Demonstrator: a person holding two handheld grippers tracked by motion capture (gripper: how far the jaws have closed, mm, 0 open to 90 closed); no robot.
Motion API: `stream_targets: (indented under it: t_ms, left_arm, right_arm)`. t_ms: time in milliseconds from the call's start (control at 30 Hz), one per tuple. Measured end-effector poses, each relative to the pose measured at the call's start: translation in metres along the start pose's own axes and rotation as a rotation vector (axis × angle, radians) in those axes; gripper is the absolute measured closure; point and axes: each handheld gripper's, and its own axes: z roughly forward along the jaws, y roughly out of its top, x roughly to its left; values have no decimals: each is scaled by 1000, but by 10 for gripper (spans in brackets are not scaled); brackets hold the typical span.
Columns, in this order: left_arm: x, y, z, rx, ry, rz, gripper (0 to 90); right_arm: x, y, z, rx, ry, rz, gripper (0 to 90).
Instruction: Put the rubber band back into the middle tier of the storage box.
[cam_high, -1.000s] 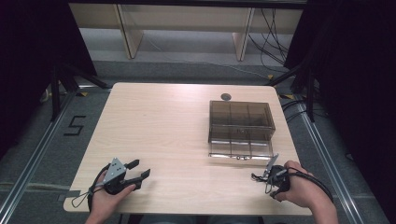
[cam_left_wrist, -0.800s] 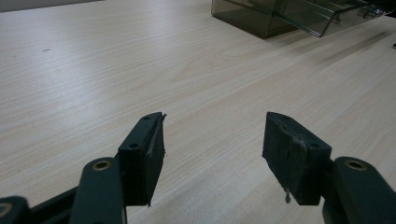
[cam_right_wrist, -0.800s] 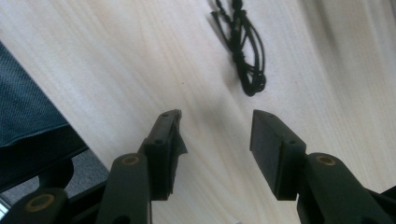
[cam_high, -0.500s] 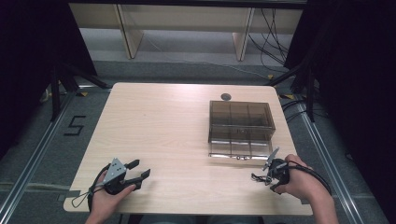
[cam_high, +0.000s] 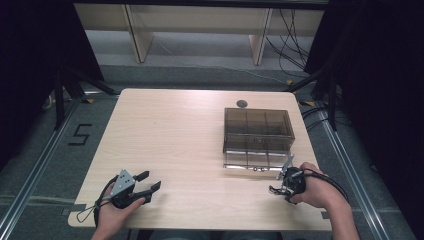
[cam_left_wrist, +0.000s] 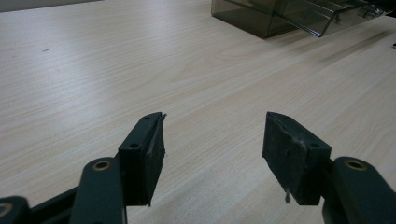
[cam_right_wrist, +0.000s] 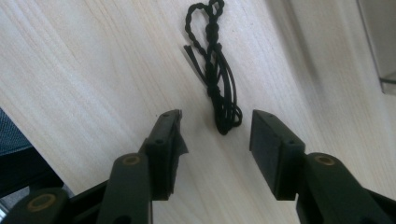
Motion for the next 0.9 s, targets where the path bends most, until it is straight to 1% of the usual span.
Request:
stream_targets:
  t_ms: [33,67,133,167,200,233,267,300,333,367,400,433,567,633,667,733,800,867,900]
  left_arm:
    - [0,0,0,0,0,0,383]
    - [0,0,0,2,1,1,383]
    - [0,0,0,1,1,3,383]
    - [0,0,0,1,0,1,383]
    - [0,0,0,1,2,0,383]
    - [0,0,0,0,1,1,383]
    - [0,0,0,0,1,0,383]
    - [0,0,0,0,1,0,383]
    - [0,0,0,0,1,1,383]
    - [0,0,0,-1,0,1,383]
    - [0,0,0,-1,1,1,383]
    - [0,0,0,-1,1,1,383]
    - [0,0,0,1,1,1,383]
    - [0,0,0,2,2,3,383]
    - [0,0,0,2,2,3,383]
    - [0,0,0,1,1,0,383]
    - [0,0,0,0,1,0,383]
    - [0,0,0,0,1,1,383]
    - [0,0,0,0,1,1,383]
  right_arm:
    - [0,0,0,0,0,0,552]
    - [-1,2,3,1,3,-7,587]
    - [-2,2,4,-4,4,-11,600]
    - [-3,3,5,-3,14,-25,619]
    - [-3,3,6,7,12,-16,650]
    - [-3,4,6,10,13,-23,692]
    - [-4,6,7,8,15,-30,760]
    - [-4,6,7,8,15,-30,760]
    - [-3,6,6,15,14,-18,796]
    - [-3,7,5,15,11,-17,860]
    - [-3,7,5,20,12,-12,870]
    - [-5,6,4,19,21,-26,875]
    - [-4,6,3,24,22,-27,882]
    - [-4,7,4,21,18,-35,884]
    - [-2,6,2,27,23,-19,885]
    - [-1,6,1,18,21,-15,886]
    - [-1,6,0,21,23,-14,886]
    - [-2,6,-4,0,26,-50,887]
    - [-2,6,-4,0,26,-50,887]
